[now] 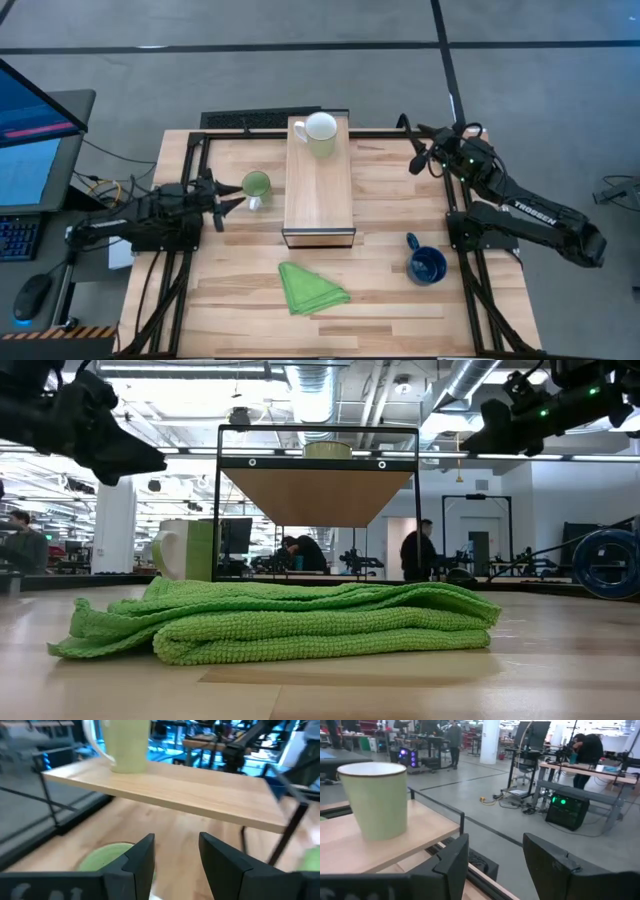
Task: Stack small to large cups/mugs on shelf
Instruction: Put the green mug on the shelf
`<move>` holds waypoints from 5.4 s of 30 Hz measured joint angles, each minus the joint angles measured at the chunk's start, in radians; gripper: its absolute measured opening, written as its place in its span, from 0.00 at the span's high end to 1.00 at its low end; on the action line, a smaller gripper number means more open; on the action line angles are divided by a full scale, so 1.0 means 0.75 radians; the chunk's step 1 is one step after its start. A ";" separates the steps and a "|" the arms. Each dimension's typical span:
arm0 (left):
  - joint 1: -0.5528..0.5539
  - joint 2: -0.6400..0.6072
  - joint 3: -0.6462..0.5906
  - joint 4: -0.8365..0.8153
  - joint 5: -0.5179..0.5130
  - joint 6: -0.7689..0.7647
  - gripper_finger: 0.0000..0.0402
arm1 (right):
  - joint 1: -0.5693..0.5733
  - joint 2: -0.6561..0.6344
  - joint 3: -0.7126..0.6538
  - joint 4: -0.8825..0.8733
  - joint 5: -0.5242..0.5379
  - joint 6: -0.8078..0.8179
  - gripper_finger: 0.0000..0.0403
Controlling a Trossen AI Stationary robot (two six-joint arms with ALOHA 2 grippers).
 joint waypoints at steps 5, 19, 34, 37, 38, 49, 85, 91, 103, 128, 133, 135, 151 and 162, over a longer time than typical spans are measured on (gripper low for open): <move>-0.129 0.138 0.074 -0.011 -0.106 -0.130 0.64 | -0.019 0.001 0.000 0.000 0.000 0.003 0.48; -0.365 0.768 0.317 -0.212 -0.490 -0.660 0.64 | -0.019 0.002 0.000 -0.028 0.000 0.004 0.48; -0.364 1.235 0.531 -0.554 -0.500 -1.163 0.64 | -0.019 0.002 0.000 -0.052 0.000 0.002 0.48; -0.364 1.276 0.532 -0.551 -0.499 -1.203 0.64 | -0.019 0.002 0.001 -0.060 0.000 0.002 0.48; -0.364 1.290 0.532 -0.551 -0.500 -1.223 0.64 | -0.019 0.002 0.001 -0.061 0.000 0.001 0.48; -0.325 1.378 0.532 -0.545 -0.573 -1.292 0.64 | -0.019 0.002 0.001 -0.066 0.000 0.001 0.48; -0.113 1.377 0.531 -0.478 -0.488 -1.078 0.64 | -0.019 0.002 0.001 -0.092 0.000 0.001 0.48; -0.071 1.377 0.531 -0.478 -0.446 -0.947 0.64 | -0.019 0.002 0.001 -0.091 0.000 0.001 0.48; 0.033 1.377 0.530 -0.469 -0.429 -0.741 0.64 | -0.019 0.002 0.001 -0.091 -0.001 0.001 0.48; 0.053 1.377 0.530 -0.468 -0.322 -0.707 0.64 | -0.019 0.002 0.001 -0.092 0.000 0.001 0.48; 0.053 1.377 0.530 -0.468 -0.337 -0.665 0.64 | -0.019 0.001 0.001 -0.108 0.000 0.001 0.48; 0.053 1.377 0.530 -0.468 -0.359 -0.663 0.64 | -0.019 0.001 0.001 -0.121 0.000 0.001 0.48; 0.110 1.376 0.530 -0.476 -0.364 -0.652 0.87 | -0.019 0.001 0.001 -0.127 0.000 0.001 0.48; 0.112 1.376 0.530 -0.479 -0.358 -0.589 0.88 | -0.019 0.001 0.001 -0.126 0.000 0.001 0.48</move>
